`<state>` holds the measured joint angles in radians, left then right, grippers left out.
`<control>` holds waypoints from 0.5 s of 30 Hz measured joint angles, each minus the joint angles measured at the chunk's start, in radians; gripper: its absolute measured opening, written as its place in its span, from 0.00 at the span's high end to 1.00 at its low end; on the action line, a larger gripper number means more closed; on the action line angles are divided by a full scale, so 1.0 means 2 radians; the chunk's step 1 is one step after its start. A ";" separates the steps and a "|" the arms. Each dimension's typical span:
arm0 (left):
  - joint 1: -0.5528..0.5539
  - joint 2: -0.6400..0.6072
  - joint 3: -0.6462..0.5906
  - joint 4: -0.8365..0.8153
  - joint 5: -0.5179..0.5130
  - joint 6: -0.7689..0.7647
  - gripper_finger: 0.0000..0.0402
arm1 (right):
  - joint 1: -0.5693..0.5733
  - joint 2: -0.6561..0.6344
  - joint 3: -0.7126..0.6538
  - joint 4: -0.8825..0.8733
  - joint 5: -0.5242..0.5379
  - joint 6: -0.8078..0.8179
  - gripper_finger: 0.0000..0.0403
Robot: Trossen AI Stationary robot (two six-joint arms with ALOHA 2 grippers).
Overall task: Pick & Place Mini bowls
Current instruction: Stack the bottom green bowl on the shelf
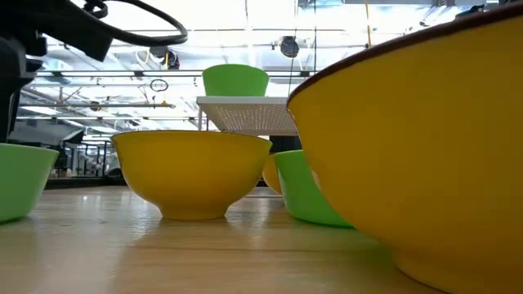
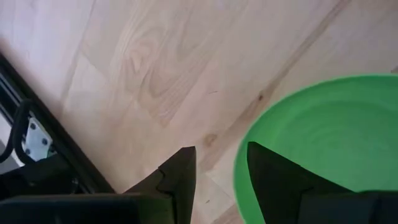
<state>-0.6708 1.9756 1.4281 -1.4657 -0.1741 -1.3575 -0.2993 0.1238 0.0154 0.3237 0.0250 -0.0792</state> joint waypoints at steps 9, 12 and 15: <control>-0.007 -0.086 0.000 0.001 -0.019 -0.033 0.63 | 0.000 0.000 0.000 0.000 0.000 0.000 1.00; -0.018 -0.137 0.000 0.007 -0.031 -0.069 0.63 | 0.000 0.000 0.000 0.000 0.000 0.000 1.00; -0.034 -0.184 0.000 0.020 -0.019 -0.092 0.63 | 0.000 0.000 0.000 0.000 0.000 0.000 1.00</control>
<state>-0.7396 1.6079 1.4284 -1.4250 -0.2130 -1.5406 -0.2993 0.1237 0.0151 0.3237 0.0248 -0.0792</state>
